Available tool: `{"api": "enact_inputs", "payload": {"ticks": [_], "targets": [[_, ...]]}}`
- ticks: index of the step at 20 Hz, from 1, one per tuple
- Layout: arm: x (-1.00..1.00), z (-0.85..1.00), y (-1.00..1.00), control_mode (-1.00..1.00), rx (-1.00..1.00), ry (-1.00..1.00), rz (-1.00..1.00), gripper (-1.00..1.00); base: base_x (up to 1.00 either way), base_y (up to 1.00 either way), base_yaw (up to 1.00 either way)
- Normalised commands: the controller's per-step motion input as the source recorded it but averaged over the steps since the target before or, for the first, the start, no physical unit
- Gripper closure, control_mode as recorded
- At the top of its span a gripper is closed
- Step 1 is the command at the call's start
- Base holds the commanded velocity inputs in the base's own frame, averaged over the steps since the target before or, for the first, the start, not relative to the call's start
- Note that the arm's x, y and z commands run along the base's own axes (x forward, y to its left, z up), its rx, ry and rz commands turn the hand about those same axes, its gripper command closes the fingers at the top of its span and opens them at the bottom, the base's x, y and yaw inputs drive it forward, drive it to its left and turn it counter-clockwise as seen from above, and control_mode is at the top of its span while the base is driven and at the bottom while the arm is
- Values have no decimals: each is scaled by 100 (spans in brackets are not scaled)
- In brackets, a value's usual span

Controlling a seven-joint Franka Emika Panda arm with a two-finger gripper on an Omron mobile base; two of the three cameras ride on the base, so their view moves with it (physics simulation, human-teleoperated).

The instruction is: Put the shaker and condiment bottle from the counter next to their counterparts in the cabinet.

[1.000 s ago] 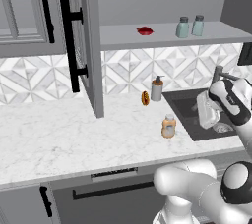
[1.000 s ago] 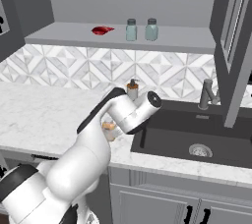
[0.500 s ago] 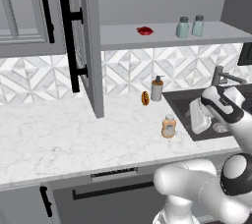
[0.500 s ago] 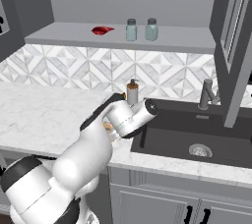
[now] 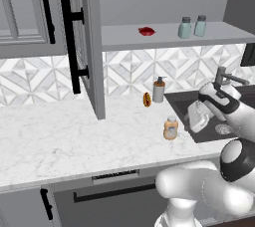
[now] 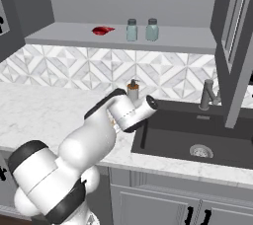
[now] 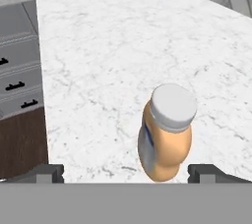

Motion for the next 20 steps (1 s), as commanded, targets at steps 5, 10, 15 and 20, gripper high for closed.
{"api": "enact_inputs", "payload": {"ticks": [5, 10, 15, 20], "targets": [[22, -13, 0, -100, 5, 6, 0, -100, 0, 0, 0], [9, -19, -2, -100, 11, 0, 0, -100, 0, 0, 0], [6, -22, 0, -100, 8, 3, 0, -100, 0, 0, 0], [7, 0, 0, -100, 9, 8, 0, -100, 0, 0, 0]]}}
